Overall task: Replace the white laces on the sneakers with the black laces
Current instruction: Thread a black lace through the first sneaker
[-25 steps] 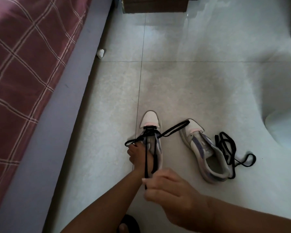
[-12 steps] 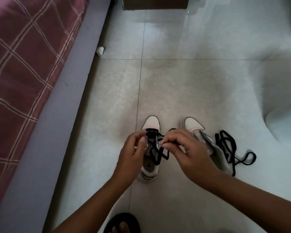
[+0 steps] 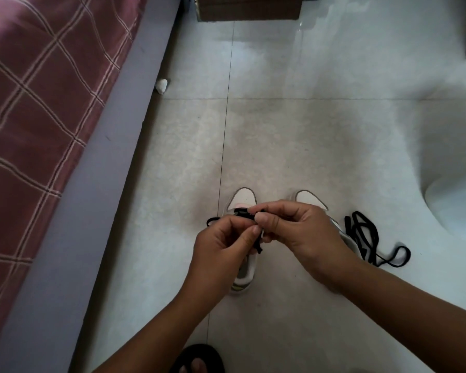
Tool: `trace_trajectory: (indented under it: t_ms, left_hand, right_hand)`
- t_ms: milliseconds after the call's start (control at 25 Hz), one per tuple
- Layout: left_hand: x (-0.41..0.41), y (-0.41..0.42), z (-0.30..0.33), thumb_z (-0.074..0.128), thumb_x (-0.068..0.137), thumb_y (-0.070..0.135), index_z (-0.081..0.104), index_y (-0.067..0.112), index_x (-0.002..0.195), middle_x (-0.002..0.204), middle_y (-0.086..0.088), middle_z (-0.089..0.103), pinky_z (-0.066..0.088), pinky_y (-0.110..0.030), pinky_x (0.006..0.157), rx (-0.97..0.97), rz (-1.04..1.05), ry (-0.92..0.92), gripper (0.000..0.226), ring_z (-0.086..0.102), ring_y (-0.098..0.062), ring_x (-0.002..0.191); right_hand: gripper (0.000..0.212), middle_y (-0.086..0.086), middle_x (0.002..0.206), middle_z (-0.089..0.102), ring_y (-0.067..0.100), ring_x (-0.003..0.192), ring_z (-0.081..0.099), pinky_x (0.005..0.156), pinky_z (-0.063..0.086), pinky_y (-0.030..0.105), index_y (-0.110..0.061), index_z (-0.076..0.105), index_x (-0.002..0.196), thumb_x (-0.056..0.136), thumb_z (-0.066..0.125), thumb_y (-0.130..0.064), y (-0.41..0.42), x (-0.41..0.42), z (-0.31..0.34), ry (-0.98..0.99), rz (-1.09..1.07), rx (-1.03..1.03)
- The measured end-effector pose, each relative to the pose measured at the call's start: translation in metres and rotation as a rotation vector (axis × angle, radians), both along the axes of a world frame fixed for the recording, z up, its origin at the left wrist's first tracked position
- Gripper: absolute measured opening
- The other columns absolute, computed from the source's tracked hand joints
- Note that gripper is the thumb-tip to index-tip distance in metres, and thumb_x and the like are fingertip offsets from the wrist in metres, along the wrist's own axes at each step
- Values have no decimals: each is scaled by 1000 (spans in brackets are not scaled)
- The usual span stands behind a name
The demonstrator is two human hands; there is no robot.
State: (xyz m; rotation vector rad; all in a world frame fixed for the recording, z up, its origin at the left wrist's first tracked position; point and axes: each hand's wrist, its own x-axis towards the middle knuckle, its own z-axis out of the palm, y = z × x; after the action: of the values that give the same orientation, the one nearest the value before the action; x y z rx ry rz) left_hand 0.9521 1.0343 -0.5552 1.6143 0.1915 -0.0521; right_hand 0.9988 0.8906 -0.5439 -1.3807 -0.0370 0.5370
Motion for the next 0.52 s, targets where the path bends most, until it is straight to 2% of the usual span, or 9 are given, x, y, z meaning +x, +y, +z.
trace_trajectory:
  t_ms: [120, 200, 320, 400, 520]
  left_hand:
    - [0, 1, 4, 61, 77, 32, 68, 24, 83, 77, 4, 73, 50, -14, 59, 36, -15, -6, 11, 68, -7, 68]
    - [2, 3, 5, 60, 76, 37, 66, 30, 91, 85, 10, 72, 53, -16, 67, 68, -40, 9, 18, 68, -4, 77]
    - [6, 4, 6, 55, 84, 31, 65, 37, 96, 90, 22, 71, 49, -10, 76, 89, -174, 41, 17, 65, 3, 89]
    - [7, 4, 4, 54, 90, 19, 69, 34, 89, 81, 19, 72, 48, -9, 74, 92, -210, 67, 21, 66, 3, 81]
    - [9, 6, 2, 58, 90, 13, 70, 26, 83, 70, 8, 71, 51, -14, 67, 83, -104, 90, 19, 66, -3, 70]
  right_hand:
    - [13, -6, 75, 70, 3, 64, 64, 61, 50, 15, -15, 74, 87, 75, 69, -18, 1, -1, 3, -83, 6, -40]
    - [9, -3, 73, 71, 5, 62, 64, 59, 51, 16, -15, 73, 85, 78, 68, -12, 1, -1, 4, -101, -22, -37]
    - [10, 2, 70, 71, 9, 61, 65, 58, 53, 19, -19, 72, 82, 73, 69, -20, -1, 1, 5, -126, -37, -42]
    - [10, 1, 70, 71, 9, 60, 64, 57, 52, 19, -19, 73, 83, 73, 69, -21, -3, 1, 4, -148, -15, -67]
    - [16, -2, 80, 72, 7, 69, 65, 61, 51, 16, -20, 72, 93, 78, 68, -17, -8, 3, 0, -189, -58, -67]
